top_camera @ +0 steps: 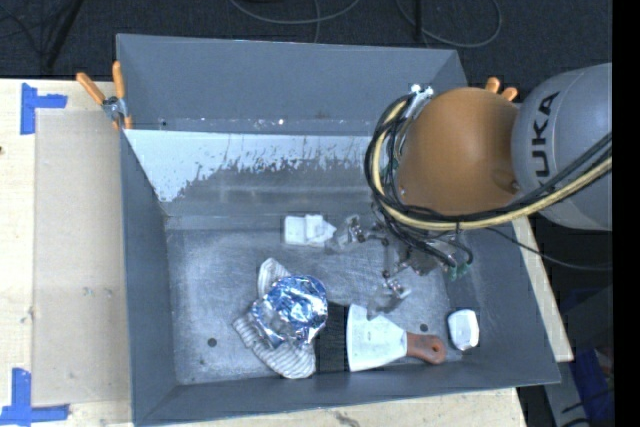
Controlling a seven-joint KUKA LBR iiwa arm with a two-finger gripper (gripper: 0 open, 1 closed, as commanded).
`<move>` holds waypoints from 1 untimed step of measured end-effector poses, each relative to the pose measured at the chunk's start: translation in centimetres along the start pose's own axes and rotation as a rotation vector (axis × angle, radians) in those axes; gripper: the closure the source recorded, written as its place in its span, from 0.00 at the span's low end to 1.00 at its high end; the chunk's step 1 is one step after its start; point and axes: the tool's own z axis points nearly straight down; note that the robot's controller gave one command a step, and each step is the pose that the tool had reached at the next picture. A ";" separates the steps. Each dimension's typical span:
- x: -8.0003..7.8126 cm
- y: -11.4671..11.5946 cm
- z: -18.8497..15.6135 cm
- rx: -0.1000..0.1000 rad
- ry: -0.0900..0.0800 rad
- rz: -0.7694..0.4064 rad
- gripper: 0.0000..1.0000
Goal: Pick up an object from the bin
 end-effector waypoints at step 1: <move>-0.3 0.8 -5.9 0.002 -0.006 0.011 0.00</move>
Offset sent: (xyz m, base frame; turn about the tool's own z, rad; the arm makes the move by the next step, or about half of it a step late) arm -0.0015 0.0081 -0.1013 -0.0555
